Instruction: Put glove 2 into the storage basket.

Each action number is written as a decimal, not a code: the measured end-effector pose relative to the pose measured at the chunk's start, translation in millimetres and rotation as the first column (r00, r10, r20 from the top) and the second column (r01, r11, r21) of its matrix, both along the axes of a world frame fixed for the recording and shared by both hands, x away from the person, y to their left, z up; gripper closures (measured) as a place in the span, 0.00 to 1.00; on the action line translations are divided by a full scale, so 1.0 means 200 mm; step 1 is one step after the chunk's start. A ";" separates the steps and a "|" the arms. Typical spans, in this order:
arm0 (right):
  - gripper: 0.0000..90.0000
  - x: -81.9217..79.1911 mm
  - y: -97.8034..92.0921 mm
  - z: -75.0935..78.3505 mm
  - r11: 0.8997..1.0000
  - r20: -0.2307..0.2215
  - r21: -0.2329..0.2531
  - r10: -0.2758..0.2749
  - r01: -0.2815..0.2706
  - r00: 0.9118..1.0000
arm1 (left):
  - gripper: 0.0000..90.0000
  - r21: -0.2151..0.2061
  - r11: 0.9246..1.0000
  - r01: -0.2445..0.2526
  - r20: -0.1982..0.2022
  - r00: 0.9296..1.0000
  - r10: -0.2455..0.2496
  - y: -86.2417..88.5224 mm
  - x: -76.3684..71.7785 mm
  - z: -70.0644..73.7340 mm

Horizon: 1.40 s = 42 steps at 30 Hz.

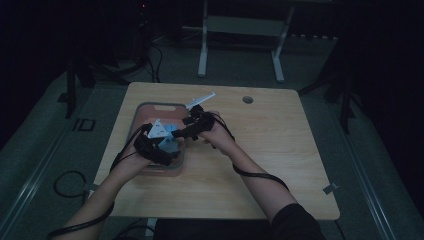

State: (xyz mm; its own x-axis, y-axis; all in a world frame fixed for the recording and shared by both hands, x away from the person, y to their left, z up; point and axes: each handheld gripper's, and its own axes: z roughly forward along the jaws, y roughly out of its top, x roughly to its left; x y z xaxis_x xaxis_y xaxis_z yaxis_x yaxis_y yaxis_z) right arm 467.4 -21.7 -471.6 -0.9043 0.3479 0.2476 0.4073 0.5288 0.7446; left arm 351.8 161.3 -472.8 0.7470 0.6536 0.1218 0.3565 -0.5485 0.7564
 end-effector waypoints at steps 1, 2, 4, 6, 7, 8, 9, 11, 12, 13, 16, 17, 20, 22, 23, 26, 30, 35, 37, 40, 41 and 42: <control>0.19 0.00 -0.02 0.00 1.000 0.000 0.002 0.005 -0.005 1.000 | 0.06 -0.005 1.000 0.003 -0.005 1.000 -0.003 -0.01 0.00 0.00; 0.19 0.00 -0.03 0.00 1.000 0.004 -0.002 0.008 -0.008 1.000 | 0.06 -0.006 1.000 0.006 -0.007 1.000 -0.006 -0.02 0.00 0.00; 0.19 -0.01 -0.06 0.00 1.000 0.013 -0.007 0.012 -0.012 1.000 | 0.06 -0.006 1.000 0.014 0.003 1.000 -0.014 -0.04 -0.01 0.01; 0.19 -0.01 -0.10 0.00 1.000 0.022 -0.014 0.012 -0.012 1.000 | 0.06 -0.011 1.000 0.023 0.004 1.000 -0.023 -0.06 -0.01 0.01; 0.19 -0.01 -0.11 0.00 1.000 0.024 -0.016 0.014 -0.014 1.000 | 0.06 -0.002 1.000 0.025 0.001 1.000 -0.025 -0.07 -0.01 0.01; 0.19 -0.02 -0.13 0.00 1.000 0.023 -0.018 0.013 -0.013 1.000 | 0.07 0.011 1.000 0.026 -0.008 1.000 -0.026 -0.08 0.00 0.01; 0.19 -0.02 -0.14 0.00 1.000 0.024 -0.020 0.012 -0.011 1.000 | 0.07 0.009 0.999 0.032 -0.012 0.999 -0.032 -0.09 0.00 0.01; 0.19 -0.03 -0.18 0.00 1.000 0.022 -0.015 0.004 -0.003 1.000 | 0.07 0.007 0.999 0.047 -0.020 0.999 -0.047 -0.12 0.00 0.01; 0.19 -0.03 -0.20 0.00 1.000 0.020 -0.013 0.000 0.000 1.000 | 0.07 0.006 0.998 0.055 -0.019 0.998 -0.054 -0.14 0.00 0.00; 0.19 -0.03 -0.21 0.00 1.000 0.022 -0.012 -0.001 0.001 1.000 | 0.06 0.008 0.998 0.063 -0.013 0.998 -0.063 -0.15 -0.01 0.00; 0.19 -0.04 -0.26 -0.01 1.000 0.019 -0.016 -0.008 0.009 1.000 | 0.07 -0.010 0.996 0.085 -0.008 0.996 -0.085 -0.19 -0.01 0.00; 0.19 -0.04 -0.27 -0.01 1.000 0.017 -0.015 -0.011 0.011 1.000 | 0.06 -0.010 0.996 0.088 -0.001 0.996 -0.088 -0.21 -0.01 0.00; 0.19 -0.05 -0.31 -0.03 1.000 0.018 -0.008 -0.015 0.015 1.000 | 0.07 -0.002 0.996 0.085 0.034 0.996 -0.084 -0.23 -0.02 0.00; 0.19 -0.06 -0.34 -0.03 1.000 0.021 -0.007 -0.016 0.016 1.000 | 0.07 -0.013 0.995 0.099 0.031 0.995 -0.099 -0.25 -0.02 -0.01; 0.19 -0.06 -0.36 -0.04 1.000 0.023 -0.011 -0.014 0.014 1.000 | 0.07 -0.012 0.994 0.108 0.029 0.994 -0.108 -0.26 -0.02 -0.01; 0.19 -0.08 -0.40 -0.06 1.000 0.030 -0.009 -0.012 0.013 0.999 | 0.07 -0.008 0.991 0.132 0.012 0.991 -0.132 -0.30 -0.02 -0.03; 0.19 -0.09 -0.45 -0.07 1.000 0.028 -0.003 -0.010 0.010 1.000 | 0.07 -0.022 0.988 0.154 -0.004 0.988 -0.154 -0.33 -0.02 -0.03; 0.19 -0.11 -0.51 -0.08 1.000 0.031 0.010 -0.024 0.024 0.999 | 0.07 -0.041 0.984 0.171 -0.002 0.985 -0.172 -0.38 -0.02 -0.04; 0.19 -0.12 -0.53 -0.09 1.000 0.040 0.009 -0.022 0.022 0.999 | 0.07 -0.052 0.981 0.184 -0.005 0.983 -0.185 -0.40 -0.02 -0.04; 0.19 -0.13 -0.56 -0.10 1.000 0.042 0.011 -0.012 0.011 0.999 | 0.06 -0.057 0.978 0.202 -0.012 0.979 -0.203 -0.43 -0.03 -0.05; 0.19 -0.14 -0.57 -0.10 1.000 0.040 0.013 -0.009 0.008 0.999 | 0.06 -0.048 0.976 0.210 -0.006 0.977 -0.211 -0.45 -0.03 -0.06; 0.19 -0.14 -0.57 -0.10 1.000 0.040 0.013 -0.009 0.008 0.999 | 0.07 -0.048 0.976 0.210 -0.006 0.977 -0.211 -0.45 -0.03 -0.06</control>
State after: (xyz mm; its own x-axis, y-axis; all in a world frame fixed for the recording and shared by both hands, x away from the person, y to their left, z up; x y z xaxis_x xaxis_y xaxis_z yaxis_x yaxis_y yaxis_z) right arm 440.3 -135.2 -492.3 -0.9107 0.3524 0.2153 0.3810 0.5159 0.7673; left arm 345.5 70.9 -484.1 0.8697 0.4860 0.0857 0.2454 -0.5765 0.7794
